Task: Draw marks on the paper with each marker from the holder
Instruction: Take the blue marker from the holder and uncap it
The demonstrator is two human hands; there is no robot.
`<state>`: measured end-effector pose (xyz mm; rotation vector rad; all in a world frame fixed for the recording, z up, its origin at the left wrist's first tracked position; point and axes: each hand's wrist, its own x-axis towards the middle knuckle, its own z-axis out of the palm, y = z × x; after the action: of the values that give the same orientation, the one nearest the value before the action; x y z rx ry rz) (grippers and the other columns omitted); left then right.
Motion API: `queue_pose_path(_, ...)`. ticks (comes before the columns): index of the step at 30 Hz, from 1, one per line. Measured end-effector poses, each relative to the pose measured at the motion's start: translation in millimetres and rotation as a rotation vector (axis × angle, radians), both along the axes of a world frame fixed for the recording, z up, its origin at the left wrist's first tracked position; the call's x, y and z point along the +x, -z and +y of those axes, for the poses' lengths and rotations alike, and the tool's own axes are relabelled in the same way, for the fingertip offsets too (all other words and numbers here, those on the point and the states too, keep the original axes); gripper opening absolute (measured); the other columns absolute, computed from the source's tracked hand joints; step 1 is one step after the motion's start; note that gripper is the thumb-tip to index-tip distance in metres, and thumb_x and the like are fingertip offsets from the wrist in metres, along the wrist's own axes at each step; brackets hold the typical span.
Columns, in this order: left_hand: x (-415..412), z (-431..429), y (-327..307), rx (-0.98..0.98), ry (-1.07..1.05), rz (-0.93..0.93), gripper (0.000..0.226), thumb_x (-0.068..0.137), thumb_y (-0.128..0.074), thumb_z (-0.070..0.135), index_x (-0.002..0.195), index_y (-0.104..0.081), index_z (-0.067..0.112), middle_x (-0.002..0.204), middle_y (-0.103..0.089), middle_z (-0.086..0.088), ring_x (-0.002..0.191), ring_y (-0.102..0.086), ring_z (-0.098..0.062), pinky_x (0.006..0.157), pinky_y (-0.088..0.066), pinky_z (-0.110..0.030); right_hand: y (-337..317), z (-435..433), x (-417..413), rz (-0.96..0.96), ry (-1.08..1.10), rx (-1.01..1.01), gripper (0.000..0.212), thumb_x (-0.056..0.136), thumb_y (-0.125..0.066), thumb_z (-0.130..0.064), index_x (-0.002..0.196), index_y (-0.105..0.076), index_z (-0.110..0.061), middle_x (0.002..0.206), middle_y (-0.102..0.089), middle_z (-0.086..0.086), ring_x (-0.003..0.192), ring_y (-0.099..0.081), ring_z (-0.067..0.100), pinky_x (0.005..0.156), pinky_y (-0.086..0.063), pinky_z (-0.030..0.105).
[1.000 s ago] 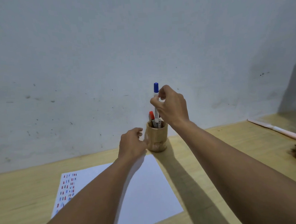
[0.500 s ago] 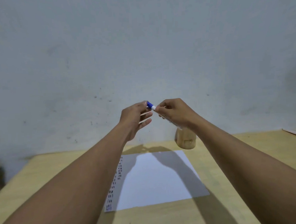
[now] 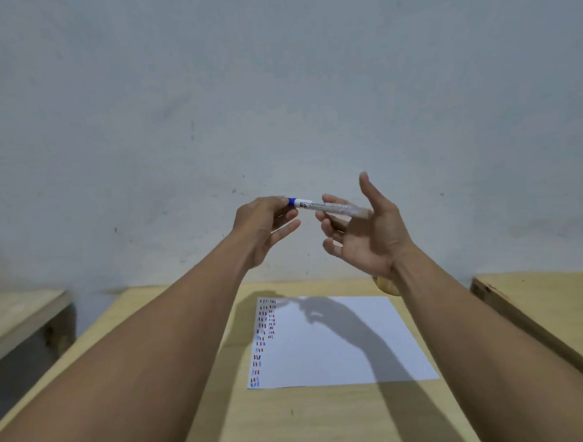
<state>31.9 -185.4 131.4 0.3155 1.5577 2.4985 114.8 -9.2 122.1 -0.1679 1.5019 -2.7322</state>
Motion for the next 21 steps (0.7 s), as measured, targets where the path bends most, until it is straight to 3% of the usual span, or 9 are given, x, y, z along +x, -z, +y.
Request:
queue_pose_path(3,-2.2,1.1,4.4,-0.024,0.007,0.03,0.019,0.096,-0.057,-0.001,0.11,-0.068,0.001,0.091,-0.071,-0.014,0.079,-0.069,-0.02,0.075,-0.064,-0.035,12.5,-19.6,-12.4,0.035,0.128,-0.138,0.047,0.083,-0.076,-0.048,0.115,-0.071,-0.014,0.088,-0.067,0.005,0.075,-0.061,0.013,0.068,-0.048,0.029)
queue_pose_path(5,-3.3,2.0,10.3,-0.073,0.026,0.058,0.019,0.096,-0.057,-0.002,0.105,-0.072,0.003,0.093,-0.072,-0.014,0.081,-0.069,-0.019,0.076,-0.063,-0.035,20.7,-31.9,-21.6,0.008,0.293,-0.029,0.027,0.089,-0.076,-0.032,0.11,-0.069,-0.016,0.08,-0.064,0.0,0.068,-0.06,0.009,0.064,-0.048,0.027)
queue_pose_path(9,-5.8,-0.6,25.3,-0.162,0.053,0.127,0.009,0.094,-0.065,0.004,0.097,-0.073,0.004,0.09,-0.072,-0.011,0.082,-0.07,-0.018,0.078,-0.063,-0.035,35.0,-42.8,-31.5,-0.002,0.431,0.053,0.01,0.092,-0.074,-0.02,0.098,-0.073,-0.012,0.071,-0.068,-0.001,0.063,-0.063,0.009,0.062,-0.052,0.023)
queue_pose_path(15,-13.6,-12.9,39.6,-0.364,0.061,0.241,0.016,0.095,-0.066,0.014,0.098,-0.074,0.0,0.083,-0.069,-0.011,0.075,-0.069,-0.016,0.072,-0.062,-0.029,50.1,-44.1,-37.3,0.022,0.429,0.058,0.012,0.093,-0.072,-0.013,0.089,-0.072,-0.002,0.068,-0.07,0.006,0.058,-0.064,0.012,0.061,-0.058,0.02)
queue_pose_path(21,-24.9,-35.0,49.8,-0.419,-0.006,0.179,0.028,0.095,-0.067,0.022,0.093,-0.071,-0.005,0.076,-0.062,-0.011,0.064,-0.06,-0.017,0.074,-0.064,-0.036,55.1,-49.1,-40.4,0.016,0.436,0.042,0.007,0.091,-0.071,-0.007,0.088,-0.073,-0.001,0.067,-0.069,0.009,0.057,-0.063,0.013,0.059,-0.057,0.019)
